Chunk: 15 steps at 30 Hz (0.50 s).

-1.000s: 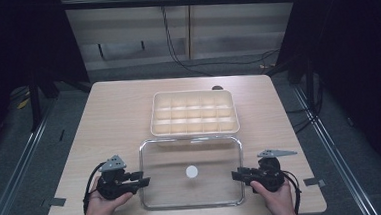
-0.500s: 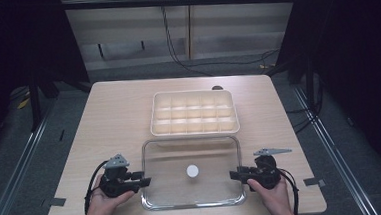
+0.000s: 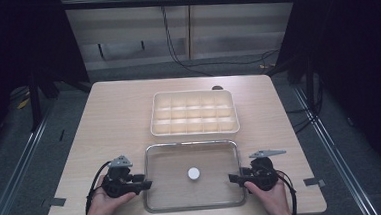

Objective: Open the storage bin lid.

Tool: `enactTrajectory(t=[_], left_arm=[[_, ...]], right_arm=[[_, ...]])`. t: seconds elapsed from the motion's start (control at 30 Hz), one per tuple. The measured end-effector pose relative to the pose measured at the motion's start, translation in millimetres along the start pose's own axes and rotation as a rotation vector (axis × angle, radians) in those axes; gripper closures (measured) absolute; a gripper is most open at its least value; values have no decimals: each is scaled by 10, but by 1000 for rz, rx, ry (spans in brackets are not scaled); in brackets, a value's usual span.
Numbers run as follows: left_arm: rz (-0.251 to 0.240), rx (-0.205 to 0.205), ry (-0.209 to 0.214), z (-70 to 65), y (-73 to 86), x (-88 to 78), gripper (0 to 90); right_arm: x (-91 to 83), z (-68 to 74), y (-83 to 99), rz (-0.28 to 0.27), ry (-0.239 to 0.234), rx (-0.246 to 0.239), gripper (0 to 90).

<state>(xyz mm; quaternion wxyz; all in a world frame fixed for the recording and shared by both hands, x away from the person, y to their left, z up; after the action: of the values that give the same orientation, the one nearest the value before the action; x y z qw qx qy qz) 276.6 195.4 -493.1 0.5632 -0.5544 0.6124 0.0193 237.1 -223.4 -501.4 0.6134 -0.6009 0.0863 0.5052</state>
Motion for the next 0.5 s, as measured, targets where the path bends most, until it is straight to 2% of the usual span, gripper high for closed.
enactTrajectory(t=[0.17, 0.27, 0.3, 0.4, 0.47, 0.5], left_arm=[[15, -18, 10, 11, 4, 19, 549], [37, -19, 6, 5, 2, 35, 531], [28, -29, 3, -4, 4, 52, 524], [37, -21, -8, -15, -2, 64, 501], [24, 6, -61, -36, -1, 73, 498], [27, 2, -49, -32, -1, 72, 480]], right_arm=[[0, -10, 3, -6, 26, -11, 436], [4, -30, -2, -16, 22, -2, 419], [5, -32, -4, -15, 22, -2, 417], [4, -41, -9, -14, 14, 4, 389], [-20, -51, -17, -32, 28, 2, 375], [-42, -63, -21, -51, 27, 6, 369]])
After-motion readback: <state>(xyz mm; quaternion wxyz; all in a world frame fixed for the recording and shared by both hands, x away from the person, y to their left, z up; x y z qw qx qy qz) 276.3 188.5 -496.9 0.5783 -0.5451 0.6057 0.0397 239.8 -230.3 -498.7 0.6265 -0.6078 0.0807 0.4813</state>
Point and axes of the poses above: each handheld gripper's, and its own axes: x roughly forward along the jaws, y roughly out of its underside, z roughly to its left, the point moved 1 cm from there along x, roughly forward along the jaws, and after that the axes turned 6 degrees about -x, right-handed, at the moved point
